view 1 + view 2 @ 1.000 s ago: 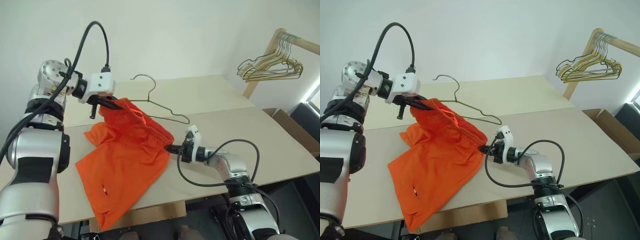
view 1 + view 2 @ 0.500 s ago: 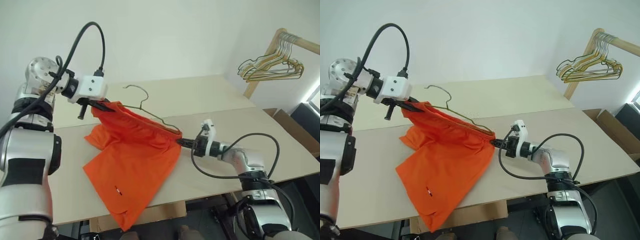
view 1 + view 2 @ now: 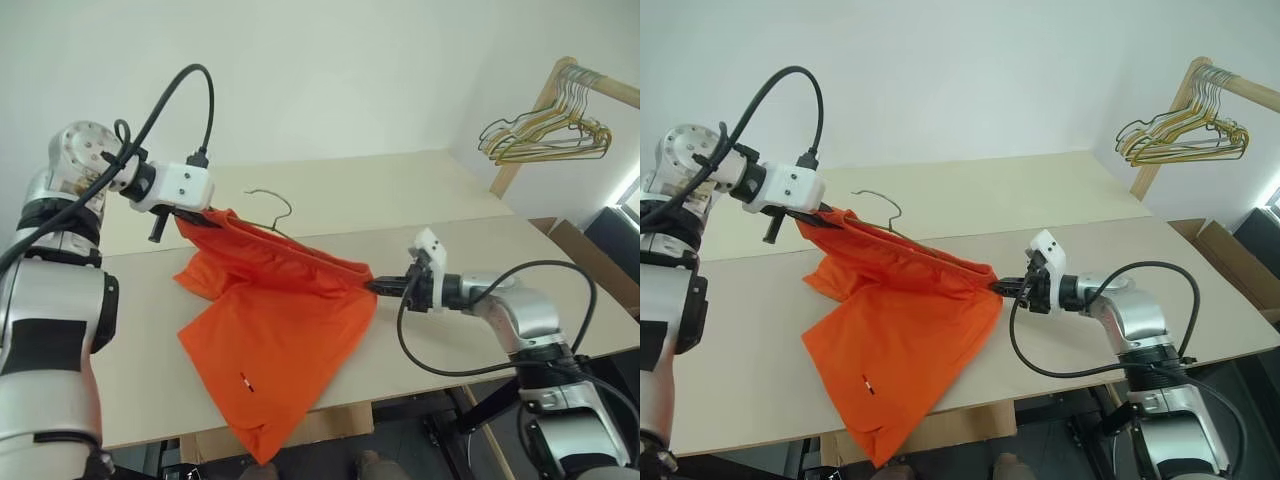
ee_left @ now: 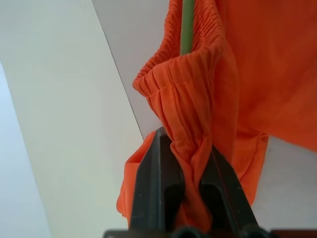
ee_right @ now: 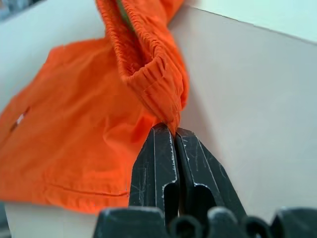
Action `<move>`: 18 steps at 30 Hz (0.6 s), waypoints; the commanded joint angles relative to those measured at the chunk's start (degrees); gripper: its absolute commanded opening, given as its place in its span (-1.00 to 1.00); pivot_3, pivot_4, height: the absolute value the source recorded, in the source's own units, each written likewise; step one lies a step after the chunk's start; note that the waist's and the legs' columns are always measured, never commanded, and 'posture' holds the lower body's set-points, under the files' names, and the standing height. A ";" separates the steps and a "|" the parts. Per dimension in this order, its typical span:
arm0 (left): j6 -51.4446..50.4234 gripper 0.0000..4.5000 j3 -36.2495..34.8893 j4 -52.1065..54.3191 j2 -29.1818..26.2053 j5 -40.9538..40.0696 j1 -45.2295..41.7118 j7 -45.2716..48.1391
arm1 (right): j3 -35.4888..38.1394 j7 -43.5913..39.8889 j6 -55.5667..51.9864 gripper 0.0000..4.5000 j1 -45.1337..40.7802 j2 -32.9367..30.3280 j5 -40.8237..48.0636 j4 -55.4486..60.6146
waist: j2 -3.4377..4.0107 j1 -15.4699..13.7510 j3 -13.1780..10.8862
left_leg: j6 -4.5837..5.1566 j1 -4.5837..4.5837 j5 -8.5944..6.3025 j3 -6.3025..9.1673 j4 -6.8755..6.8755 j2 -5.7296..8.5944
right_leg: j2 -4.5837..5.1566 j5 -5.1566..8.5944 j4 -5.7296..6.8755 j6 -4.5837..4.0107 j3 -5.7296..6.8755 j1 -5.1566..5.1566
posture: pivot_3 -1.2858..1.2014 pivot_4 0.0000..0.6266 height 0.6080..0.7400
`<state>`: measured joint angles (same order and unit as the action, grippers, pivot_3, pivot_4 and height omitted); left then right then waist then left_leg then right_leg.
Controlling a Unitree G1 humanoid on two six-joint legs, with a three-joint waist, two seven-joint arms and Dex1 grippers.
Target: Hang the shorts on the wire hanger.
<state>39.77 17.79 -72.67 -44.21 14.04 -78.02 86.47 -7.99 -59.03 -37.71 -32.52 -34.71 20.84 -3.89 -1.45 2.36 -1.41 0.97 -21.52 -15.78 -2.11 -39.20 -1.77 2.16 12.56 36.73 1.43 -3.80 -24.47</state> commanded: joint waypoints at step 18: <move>-1.32 -1.00 -6.00 8.13 6.37 -3.77 7.52 -13.47 | -8.55 -4.40 12.64 -0.98 -17.07 -5.40 -14.24 8.42 | 0.00 -0.23 0.00 | 0.00 0.00 0.00 -0.08 -0.01 -0.01 | 0.01 0.00 0.01 -0.05 -0.01 -0.05 | 0.04 -1.00 1.00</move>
<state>38.49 13.34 -66.67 -38.02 12.76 -70.31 73.15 -17.42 -64.61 -27.07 -46.97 -40.45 7.68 3.47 -1.45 2.13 -1.41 0.97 -21.52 -15.78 -2.20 -39.20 -1.78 2.17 12.56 36.74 1.37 -3.82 -24.52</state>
